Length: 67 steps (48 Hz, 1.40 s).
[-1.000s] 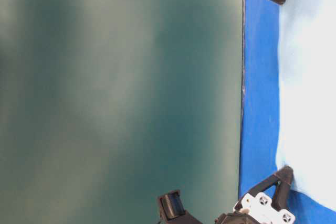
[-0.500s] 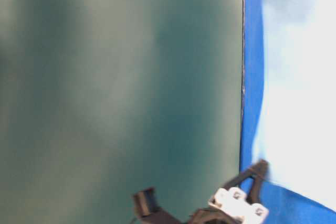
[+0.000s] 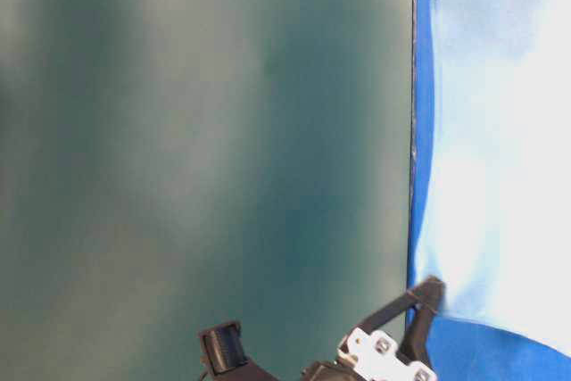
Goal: Fold the light blue towel.
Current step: 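Lift the far edge with both grippers and fold it toward the near edge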
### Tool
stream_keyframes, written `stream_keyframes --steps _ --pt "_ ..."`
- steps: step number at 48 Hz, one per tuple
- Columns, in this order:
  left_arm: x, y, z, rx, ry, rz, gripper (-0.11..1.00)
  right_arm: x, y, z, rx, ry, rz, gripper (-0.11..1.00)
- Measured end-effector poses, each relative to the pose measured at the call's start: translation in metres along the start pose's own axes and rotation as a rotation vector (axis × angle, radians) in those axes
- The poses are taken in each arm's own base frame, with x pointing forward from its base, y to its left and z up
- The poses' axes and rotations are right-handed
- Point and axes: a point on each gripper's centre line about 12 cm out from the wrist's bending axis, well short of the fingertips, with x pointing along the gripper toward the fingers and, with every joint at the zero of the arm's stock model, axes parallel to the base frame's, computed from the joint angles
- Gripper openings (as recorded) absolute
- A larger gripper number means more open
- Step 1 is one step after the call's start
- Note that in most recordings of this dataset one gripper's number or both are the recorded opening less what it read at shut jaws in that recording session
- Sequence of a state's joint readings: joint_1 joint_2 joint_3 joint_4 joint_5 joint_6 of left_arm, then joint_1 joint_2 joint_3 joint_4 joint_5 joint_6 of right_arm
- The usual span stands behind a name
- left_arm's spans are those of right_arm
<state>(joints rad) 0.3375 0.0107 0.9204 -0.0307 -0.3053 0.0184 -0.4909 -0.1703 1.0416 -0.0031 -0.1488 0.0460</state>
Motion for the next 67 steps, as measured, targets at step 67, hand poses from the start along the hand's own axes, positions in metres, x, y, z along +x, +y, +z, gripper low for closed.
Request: stream_keyframes --steps 67 --pt "-0.036 -0.168 -0.043 0.204 0.099 -0.416 0.01 -0.057 0.161 -0.061 -0.047 0.224 0.422 0.02"
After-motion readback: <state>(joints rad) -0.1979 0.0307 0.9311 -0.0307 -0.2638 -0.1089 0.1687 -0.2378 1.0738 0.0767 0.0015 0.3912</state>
